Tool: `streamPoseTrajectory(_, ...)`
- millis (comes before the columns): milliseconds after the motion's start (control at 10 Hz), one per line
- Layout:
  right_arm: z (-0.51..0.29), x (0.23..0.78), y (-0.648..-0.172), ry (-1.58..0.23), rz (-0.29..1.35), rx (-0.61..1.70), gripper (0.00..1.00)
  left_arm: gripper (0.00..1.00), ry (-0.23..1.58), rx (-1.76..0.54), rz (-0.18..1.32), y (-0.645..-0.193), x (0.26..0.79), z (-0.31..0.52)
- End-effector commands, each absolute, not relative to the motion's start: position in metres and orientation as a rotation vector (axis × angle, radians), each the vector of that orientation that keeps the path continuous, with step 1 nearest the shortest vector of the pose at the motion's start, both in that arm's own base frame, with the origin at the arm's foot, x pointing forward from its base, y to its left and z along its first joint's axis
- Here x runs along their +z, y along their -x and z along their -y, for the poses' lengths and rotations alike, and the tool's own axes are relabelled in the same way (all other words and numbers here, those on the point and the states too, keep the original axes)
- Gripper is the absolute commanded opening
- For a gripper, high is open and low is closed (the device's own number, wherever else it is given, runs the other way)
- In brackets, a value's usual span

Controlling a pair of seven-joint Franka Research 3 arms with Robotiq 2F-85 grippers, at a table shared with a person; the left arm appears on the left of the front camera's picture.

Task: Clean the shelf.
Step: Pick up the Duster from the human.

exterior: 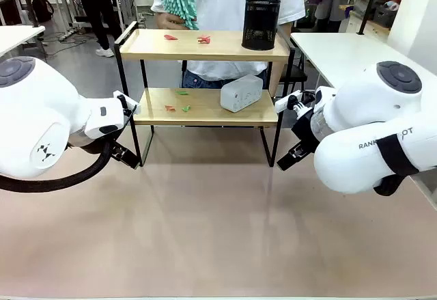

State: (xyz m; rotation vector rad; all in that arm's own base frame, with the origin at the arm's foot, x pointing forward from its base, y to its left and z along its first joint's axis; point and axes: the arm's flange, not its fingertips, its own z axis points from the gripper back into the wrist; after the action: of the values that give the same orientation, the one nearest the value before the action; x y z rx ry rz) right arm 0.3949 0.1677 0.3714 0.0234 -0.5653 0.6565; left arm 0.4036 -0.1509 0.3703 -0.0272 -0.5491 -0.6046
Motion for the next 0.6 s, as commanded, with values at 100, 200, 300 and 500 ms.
streamPoseTrajectory(100, -0.1677, 0.3714, -0.3949, -0.023, 0.566, 0.657, 1.00, 1.00, 0.027, -0.605, 0.549, -0.4035, 0.3704, 0.1509)
streamPoseTrajectory(200, -0.1677, 0.3714, -0.3949, -0.023, 0.566, 0.657, 1.00, 1.00, 0.027, -0.605, 0.549, -0.4035, 0.3704, 0.1509)
streamPoseTrajectory(300, -0.1677, 0.3714, -0.3949, -0.023, 0.566, 0.657, 1.00, 1.00, 0.027, -0.605, 0.549, -0.4035, 0.3704, 0.1509)
streamPoseTrajectory(500, -0.1677, 0.3714, -0.3949, -0.023, 0.566, 0.657, 1.00, 1.00, 0.027, -0.605, 0.549, -0.4035, 0.3704, 0.1509)
